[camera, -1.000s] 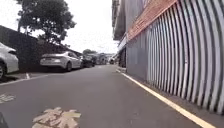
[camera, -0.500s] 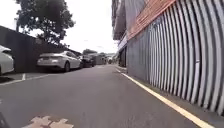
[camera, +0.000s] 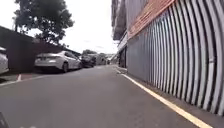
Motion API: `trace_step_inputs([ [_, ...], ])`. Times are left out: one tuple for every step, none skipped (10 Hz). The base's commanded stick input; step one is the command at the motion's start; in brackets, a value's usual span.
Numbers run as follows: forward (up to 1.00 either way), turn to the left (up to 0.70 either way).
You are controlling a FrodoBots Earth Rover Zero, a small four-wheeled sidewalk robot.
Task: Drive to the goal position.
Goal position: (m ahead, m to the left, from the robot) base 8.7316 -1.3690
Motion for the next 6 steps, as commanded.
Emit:
trace_step_inputs([
  [0.45, 0.0],
  [0.45, 0.0],
  [0.45, 0.0],
  [0.45, 0.0],
  [0.45, 0.0],
  [0.45, 0.0],
])
